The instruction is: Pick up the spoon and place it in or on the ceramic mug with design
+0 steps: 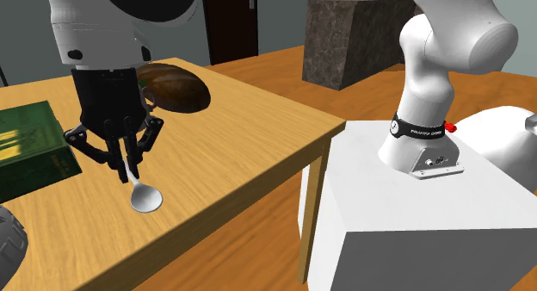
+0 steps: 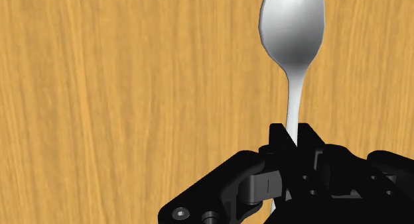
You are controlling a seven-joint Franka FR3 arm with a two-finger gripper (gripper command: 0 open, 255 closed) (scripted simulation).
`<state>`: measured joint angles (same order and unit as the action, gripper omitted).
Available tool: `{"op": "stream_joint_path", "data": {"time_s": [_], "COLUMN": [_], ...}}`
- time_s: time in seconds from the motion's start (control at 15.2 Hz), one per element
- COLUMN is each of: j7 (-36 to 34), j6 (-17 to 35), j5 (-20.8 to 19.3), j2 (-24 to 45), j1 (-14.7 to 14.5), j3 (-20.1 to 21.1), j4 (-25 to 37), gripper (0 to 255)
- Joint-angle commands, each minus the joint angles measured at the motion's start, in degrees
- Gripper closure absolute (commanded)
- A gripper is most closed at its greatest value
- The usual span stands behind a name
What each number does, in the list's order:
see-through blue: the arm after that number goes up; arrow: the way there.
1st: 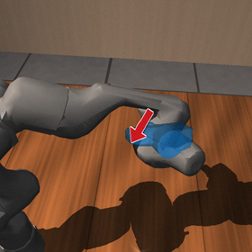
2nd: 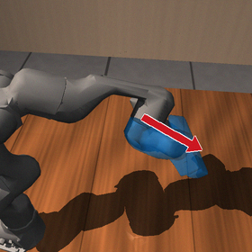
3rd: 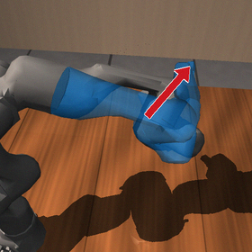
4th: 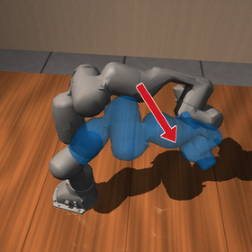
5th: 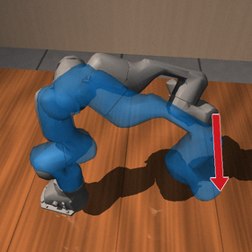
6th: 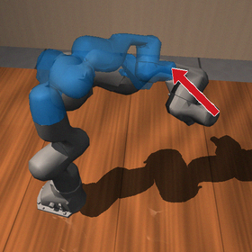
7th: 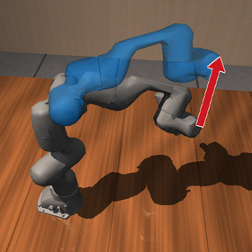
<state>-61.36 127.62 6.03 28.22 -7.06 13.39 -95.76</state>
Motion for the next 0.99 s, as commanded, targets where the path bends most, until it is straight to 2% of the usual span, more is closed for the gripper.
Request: {"op": "stream_joint_path", "data": {"time_s": [0.0, 0.92], "j7": [-0.1, -1.2], "j6": [-0.6, -9.5], "j5": [0.0, 0.2], "j2": [-0.3, -4.3], "j1": [0.0, 0.3], "j3": [0.0, 0.3], "j4": [0.3, 5.3], "gripper": [255, 255]}}
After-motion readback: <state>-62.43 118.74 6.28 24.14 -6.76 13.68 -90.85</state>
